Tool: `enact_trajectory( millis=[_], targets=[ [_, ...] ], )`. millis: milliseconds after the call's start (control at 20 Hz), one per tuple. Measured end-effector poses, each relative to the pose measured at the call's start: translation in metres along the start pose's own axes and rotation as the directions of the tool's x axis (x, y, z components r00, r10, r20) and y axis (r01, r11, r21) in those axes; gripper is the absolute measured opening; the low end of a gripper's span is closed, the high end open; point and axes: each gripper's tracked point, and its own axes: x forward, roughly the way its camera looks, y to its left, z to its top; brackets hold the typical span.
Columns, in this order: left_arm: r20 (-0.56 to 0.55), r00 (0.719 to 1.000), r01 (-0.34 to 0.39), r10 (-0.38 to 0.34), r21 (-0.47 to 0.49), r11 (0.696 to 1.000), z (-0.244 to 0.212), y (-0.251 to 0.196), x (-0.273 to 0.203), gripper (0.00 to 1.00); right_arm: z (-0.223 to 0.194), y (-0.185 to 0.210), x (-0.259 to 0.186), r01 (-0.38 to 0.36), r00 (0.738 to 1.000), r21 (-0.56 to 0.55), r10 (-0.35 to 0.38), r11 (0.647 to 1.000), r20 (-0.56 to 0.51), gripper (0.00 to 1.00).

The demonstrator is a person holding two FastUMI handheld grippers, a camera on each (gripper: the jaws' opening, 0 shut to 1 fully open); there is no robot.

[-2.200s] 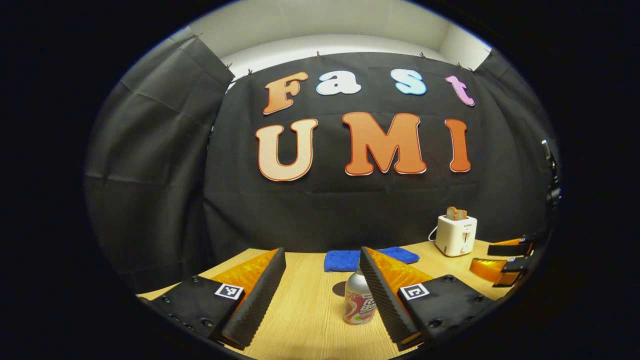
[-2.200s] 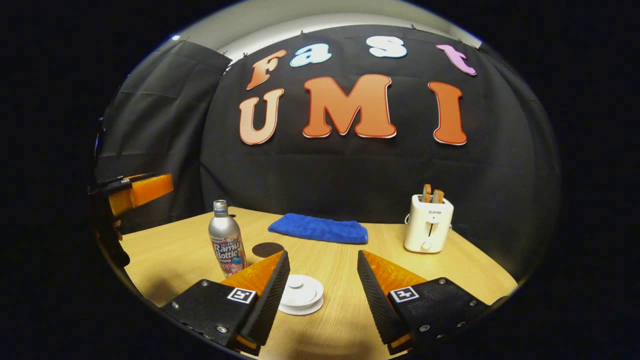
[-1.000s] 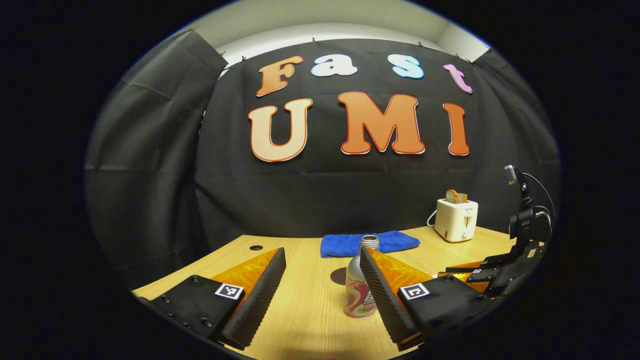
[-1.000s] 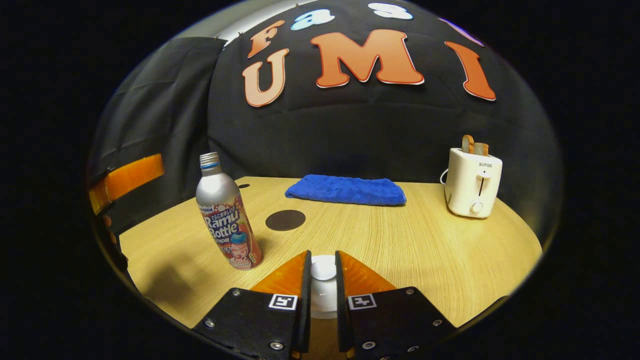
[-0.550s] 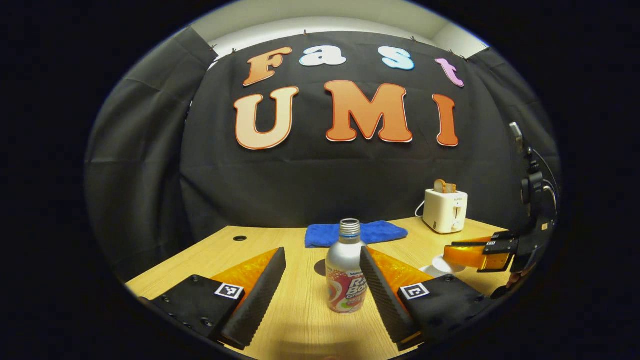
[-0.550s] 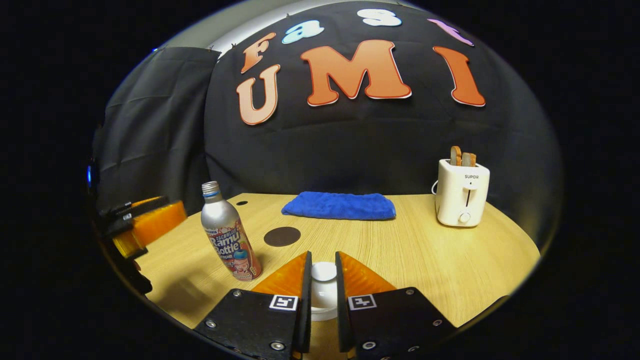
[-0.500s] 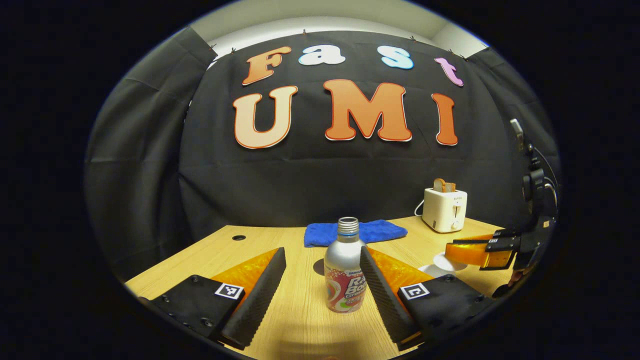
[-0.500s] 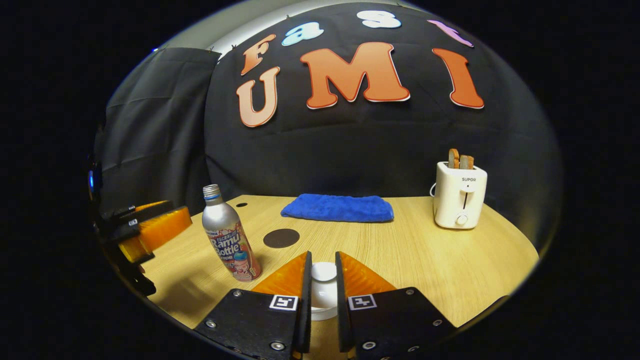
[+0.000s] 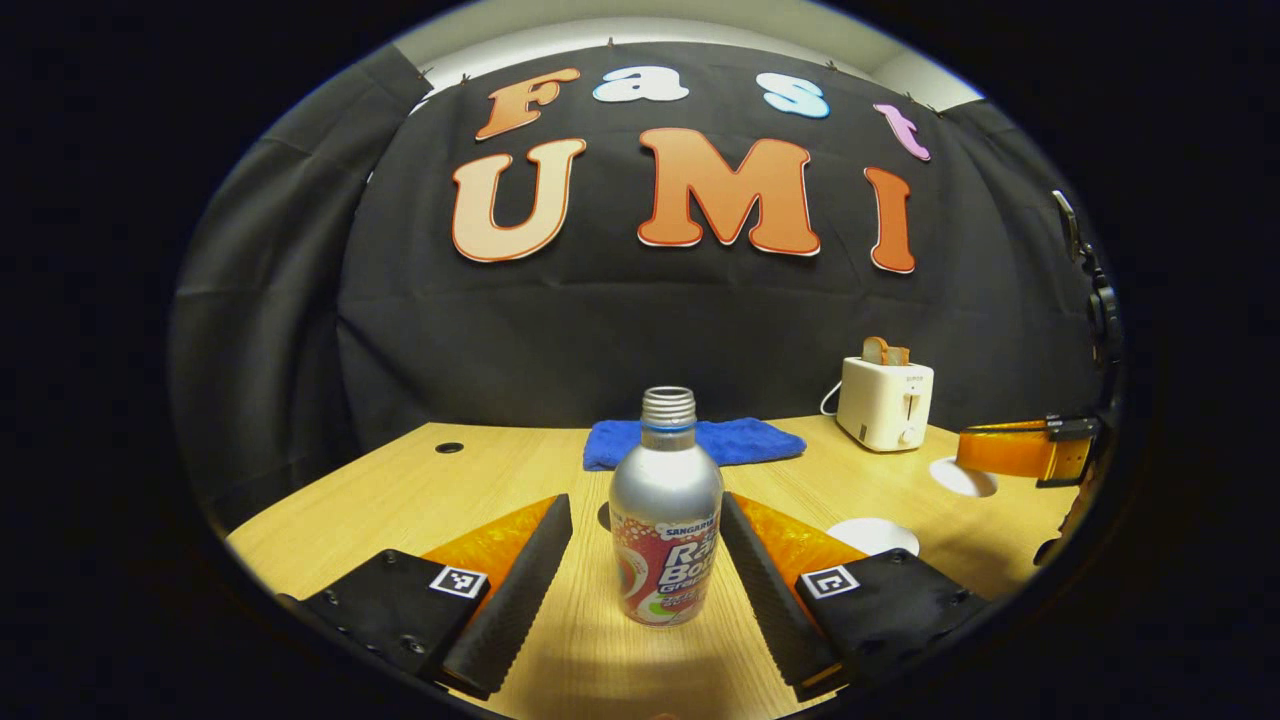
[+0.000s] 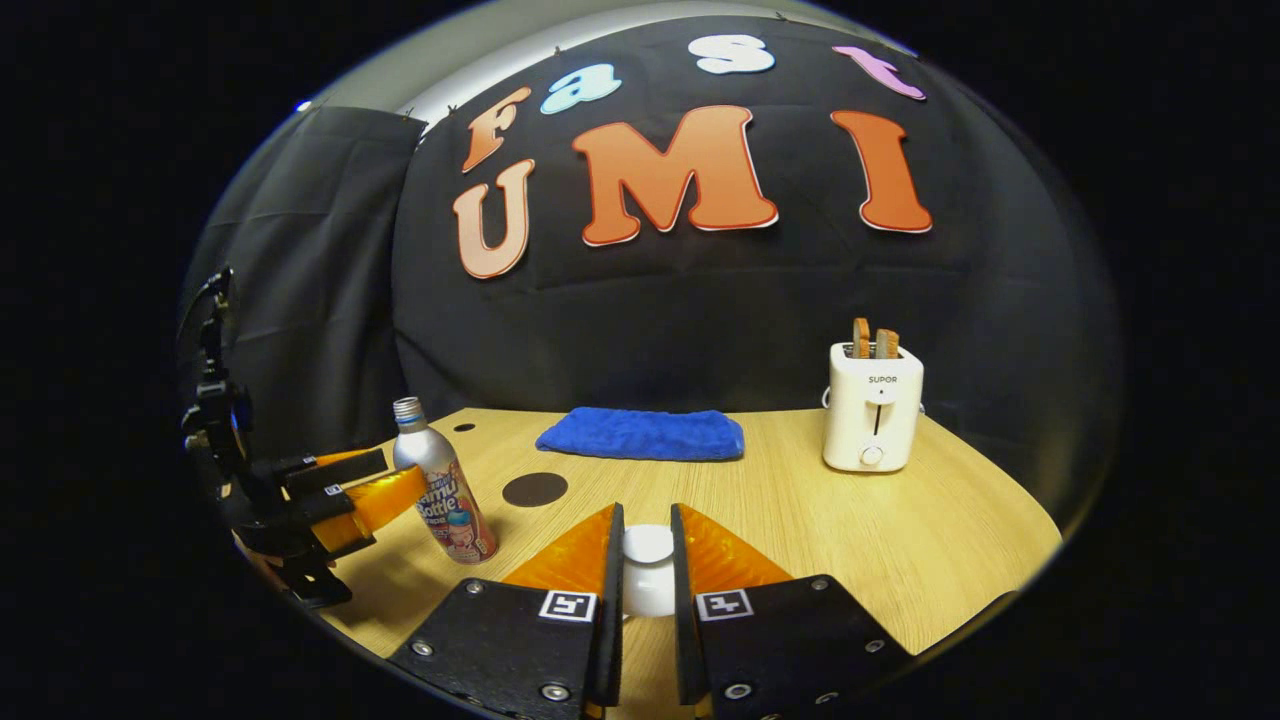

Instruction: Open the teacup lid with one hand, grasp the water bottle and pour water into the teacup with the other hand; after pouring, place the water bottle on the coaster and then close the teacup lid.

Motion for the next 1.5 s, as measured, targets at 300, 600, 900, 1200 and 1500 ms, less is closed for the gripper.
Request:
enact_trajectory(
  millis=[300, 600, 900, 1200, 1500],
  targets=[
    [-0.107, 0.994, 0.007, -0.011, -0.031, 0.999, -0.040, -0.006, 0.016, 0.96, 0.009, -0.020, -0.018, 0.039, 0.999, 0.007, -0.039, 0.999, 0.031, 0.17],
    [-0.148, 0.989, -0.004, 0.004, 0.005, 1.000, -0.045, -0.003, 0.025, 1.00, 0.011, -0.036, -0.030, 0.069, 0.997, 0.019, -0.070, 0.997, 0.038, 0.22],
    [-0.145, 0.989, -0.032, 0.042, 0.074, 0.997, -0.038, 0.006, 0.026, 0.83, 0.009, -0.051, -0.045, 0.092, 0.995, 0.013, -0.092, 0.996, 0.047, 0.22],
    [-0.101, 0.988, -0.079, 0.113, 0.294, 0.952, -0.010, 0.019, 0.021, 0.85, 0.016, -0.057, -0.057, 0.107, 0.992, -0.010, -0.106, 0.994, 0.068, 0.22],
    [-0.051, 0.989, -0.092, 0.140, 0.526, 0.846, 0.008, 0.017, 0.023, 0.82, 0.014, -0.069, -0.065, 0.127, 0.990, 0.001, -0.127, 0.992, 0.063, 0.22]
  ],
)
